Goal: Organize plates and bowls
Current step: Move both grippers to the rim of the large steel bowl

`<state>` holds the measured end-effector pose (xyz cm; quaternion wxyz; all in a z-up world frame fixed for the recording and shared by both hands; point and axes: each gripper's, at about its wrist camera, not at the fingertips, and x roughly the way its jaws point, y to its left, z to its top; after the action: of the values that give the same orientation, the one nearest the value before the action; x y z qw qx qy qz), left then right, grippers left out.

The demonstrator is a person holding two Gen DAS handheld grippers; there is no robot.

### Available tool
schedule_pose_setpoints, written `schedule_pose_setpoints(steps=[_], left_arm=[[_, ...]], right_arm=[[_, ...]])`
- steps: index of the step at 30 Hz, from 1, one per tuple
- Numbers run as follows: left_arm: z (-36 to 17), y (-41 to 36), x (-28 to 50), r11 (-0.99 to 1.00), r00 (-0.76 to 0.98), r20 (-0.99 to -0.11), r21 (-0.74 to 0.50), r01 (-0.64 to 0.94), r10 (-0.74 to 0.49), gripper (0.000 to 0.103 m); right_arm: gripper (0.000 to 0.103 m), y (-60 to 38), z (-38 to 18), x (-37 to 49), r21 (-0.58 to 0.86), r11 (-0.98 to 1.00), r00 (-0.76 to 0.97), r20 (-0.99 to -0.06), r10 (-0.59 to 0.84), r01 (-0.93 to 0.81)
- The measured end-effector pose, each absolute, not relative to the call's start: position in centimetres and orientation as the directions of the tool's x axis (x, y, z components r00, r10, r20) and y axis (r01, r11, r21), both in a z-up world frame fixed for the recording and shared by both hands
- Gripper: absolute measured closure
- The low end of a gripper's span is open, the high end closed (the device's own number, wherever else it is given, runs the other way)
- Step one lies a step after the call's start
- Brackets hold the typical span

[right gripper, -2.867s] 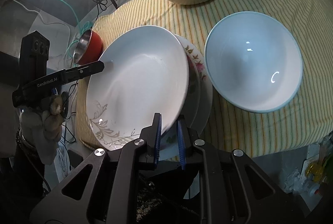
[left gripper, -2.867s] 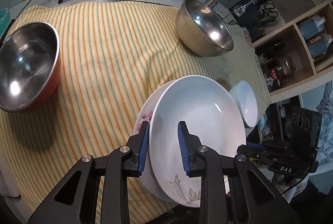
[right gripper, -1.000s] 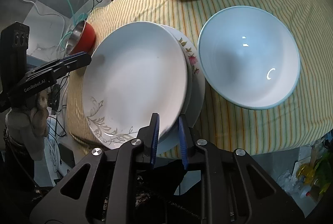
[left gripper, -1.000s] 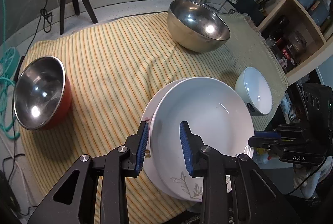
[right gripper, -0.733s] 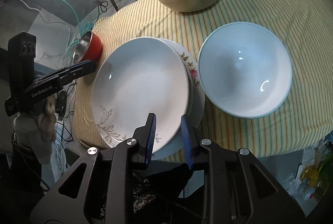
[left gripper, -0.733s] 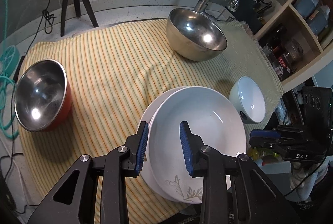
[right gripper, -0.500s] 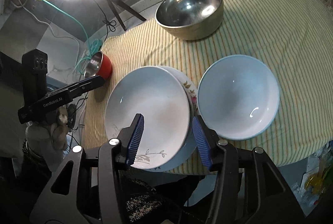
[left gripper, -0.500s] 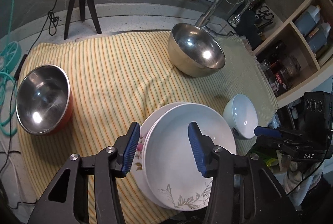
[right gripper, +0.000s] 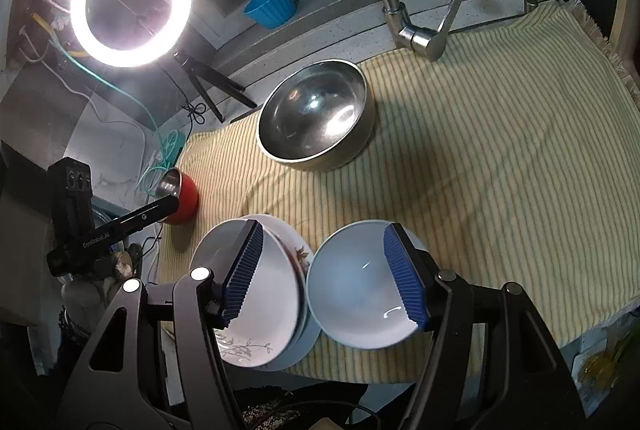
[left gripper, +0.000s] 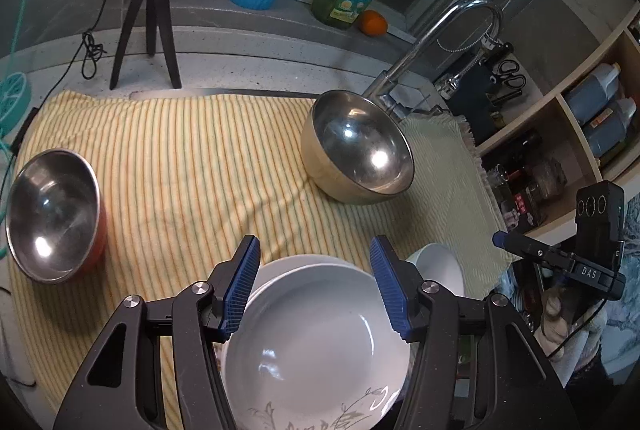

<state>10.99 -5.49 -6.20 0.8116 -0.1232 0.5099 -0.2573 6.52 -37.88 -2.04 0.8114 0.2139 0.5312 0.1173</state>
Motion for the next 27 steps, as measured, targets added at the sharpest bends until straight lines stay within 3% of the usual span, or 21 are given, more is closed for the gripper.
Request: schedule_pose_setpoints(steps=[21, 27], left_arm=[[-8.9, -9.8, 17.1, 0.826, 0.358, -0.748, -0.543, 0.155, -0.559, 0.047], [-10.5, -9.8, 18.7, 0.819, 0.34, -0.754, -0.566, 0.097, -0.562, 0.047]], right_arm=[[0.038, -41.5, -7.8, 16.4, 0.529, 0.848, 0.327, -0.799, 0.504, -0.016], [0.05, -41.4, -9.7, 18.6, 0.559, 0.829, 0.291, -0.792, 0.537, -0.007]])
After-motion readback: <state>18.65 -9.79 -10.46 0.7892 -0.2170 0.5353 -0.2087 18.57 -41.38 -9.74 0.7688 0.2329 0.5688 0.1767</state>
